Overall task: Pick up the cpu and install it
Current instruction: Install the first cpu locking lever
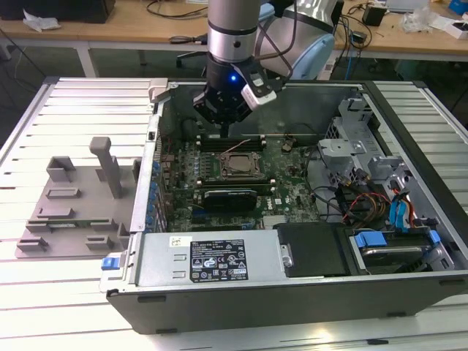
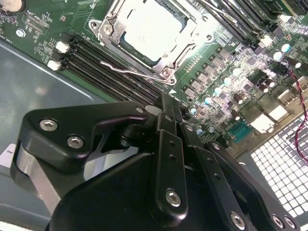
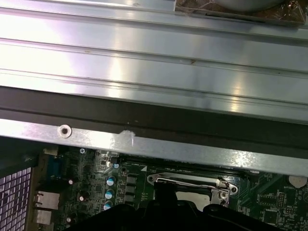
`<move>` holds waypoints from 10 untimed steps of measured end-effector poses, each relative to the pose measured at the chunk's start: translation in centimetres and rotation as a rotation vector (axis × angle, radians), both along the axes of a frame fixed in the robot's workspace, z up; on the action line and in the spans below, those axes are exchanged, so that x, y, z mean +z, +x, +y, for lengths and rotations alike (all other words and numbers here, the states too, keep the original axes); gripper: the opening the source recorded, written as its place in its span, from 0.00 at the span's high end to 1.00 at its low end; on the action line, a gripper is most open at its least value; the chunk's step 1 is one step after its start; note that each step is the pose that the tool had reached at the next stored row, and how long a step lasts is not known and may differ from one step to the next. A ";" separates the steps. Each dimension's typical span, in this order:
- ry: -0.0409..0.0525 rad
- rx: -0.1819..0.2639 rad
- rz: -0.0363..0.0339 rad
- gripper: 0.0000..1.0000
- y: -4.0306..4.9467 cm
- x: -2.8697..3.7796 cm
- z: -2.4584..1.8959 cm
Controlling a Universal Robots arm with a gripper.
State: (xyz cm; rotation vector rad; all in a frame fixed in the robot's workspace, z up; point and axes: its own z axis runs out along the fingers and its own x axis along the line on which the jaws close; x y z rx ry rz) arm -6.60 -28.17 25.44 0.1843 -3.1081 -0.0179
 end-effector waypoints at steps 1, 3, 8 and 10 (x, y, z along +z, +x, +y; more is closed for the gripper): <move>0.0000 0.000 0.0000 0.89 0.01 -0.02 0.00; 0.0003 0.000 -0.0002 0.89 0.01 -0.09 0.00; 0.0001 0.000 0.0002 0.89 0.16 -0.52 0.00; 0.0001 0.000 0.0004 0.89 0.20 -0.71 0.00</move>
